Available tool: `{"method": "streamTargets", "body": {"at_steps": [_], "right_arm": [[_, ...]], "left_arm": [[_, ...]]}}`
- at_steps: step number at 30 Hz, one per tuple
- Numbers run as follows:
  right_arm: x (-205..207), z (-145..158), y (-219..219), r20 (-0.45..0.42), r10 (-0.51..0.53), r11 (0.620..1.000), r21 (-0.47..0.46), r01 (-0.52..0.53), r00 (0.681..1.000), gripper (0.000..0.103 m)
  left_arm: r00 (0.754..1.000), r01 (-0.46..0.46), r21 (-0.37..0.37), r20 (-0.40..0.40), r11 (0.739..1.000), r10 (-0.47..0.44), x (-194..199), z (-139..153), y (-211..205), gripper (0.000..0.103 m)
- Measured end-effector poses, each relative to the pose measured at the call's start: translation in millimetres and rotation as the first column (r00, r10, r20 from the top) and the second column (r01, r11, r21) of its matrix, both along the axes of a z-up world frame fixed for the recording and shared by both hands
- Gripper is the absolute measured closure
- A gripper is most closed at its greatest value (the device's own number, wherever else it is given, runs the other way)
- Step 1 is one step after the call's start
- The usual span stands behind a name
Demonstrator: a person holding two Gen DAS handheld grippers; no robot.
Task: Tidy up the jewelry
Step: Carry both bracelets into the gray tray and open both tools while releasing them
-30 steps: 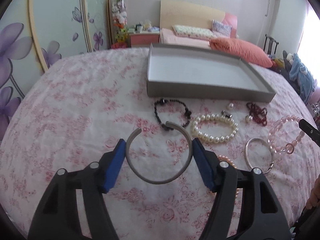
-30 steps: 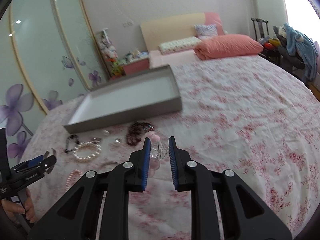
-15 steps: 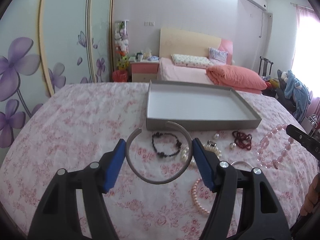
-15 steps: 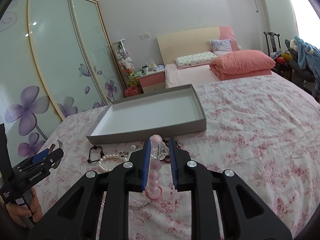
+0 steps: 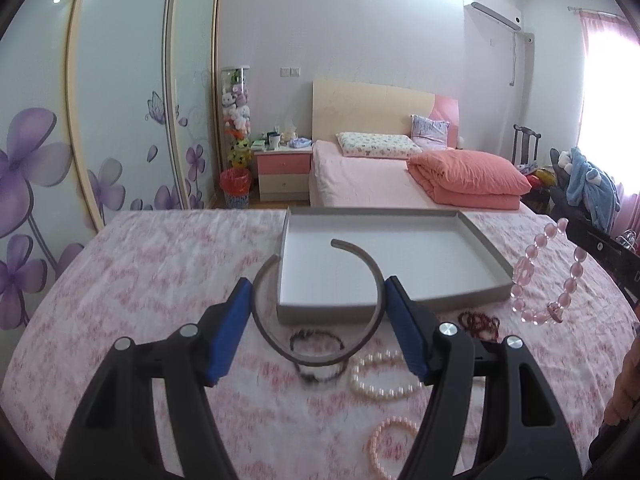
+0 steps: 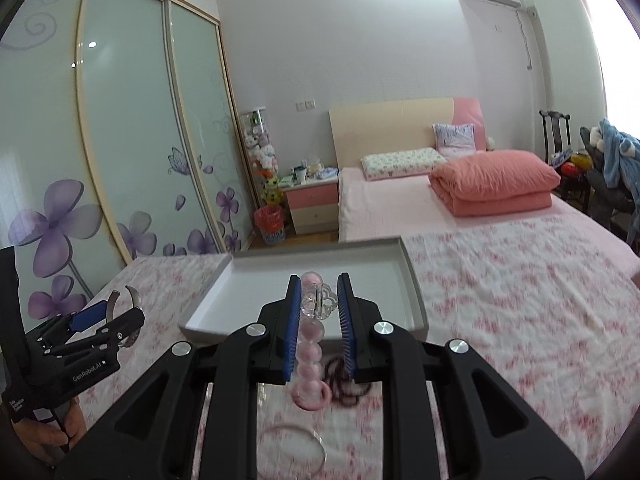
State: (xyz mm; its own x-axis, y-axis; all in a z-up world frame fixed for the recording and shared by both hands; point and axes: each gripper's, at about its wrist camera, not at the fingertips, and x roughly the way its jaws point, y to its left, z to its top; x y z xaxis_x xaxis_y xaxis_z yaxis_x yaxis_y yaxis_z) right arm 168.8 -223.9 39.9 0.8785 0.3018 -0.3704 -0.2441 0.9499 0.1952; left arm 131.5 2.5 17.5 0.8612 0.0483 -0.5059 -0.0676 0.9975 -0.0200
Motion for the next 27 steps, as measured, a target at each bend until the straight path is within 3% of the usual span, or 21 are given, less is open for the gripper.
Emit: {"method": "streamTargets", "body": {"at_steps": [6, 12, 27], "right_arm": [[29.3, 4.4, 6.4, 0.031, -0.019, 1.0, -0.01, 0.02, 0.999, 0.083], [67.6, -11.2, 13.3, 0.016, -0.042, 0.999, -0.011, 0.042, 0.999, 0.083], [136.5, -45.2, 37.4, -0.087, -0.031, 0.998, -0.049, 0.027, 0.996, 0.083]], "left_arm": [[1.0, 0.003, 0.003, 0.017, 1.0, -0.003, 30.2, 3.6, -2.3, 0.037], [1.0, -0.01, 0.012, 0.027, 1.0, 0.009, 65.9, -6.3, -8.2, 0.037], [0.997, 0.023, -0.003, -0.074, 1.0, -0.023, 140.4, -40.3, -18.0, 0.037]]}}
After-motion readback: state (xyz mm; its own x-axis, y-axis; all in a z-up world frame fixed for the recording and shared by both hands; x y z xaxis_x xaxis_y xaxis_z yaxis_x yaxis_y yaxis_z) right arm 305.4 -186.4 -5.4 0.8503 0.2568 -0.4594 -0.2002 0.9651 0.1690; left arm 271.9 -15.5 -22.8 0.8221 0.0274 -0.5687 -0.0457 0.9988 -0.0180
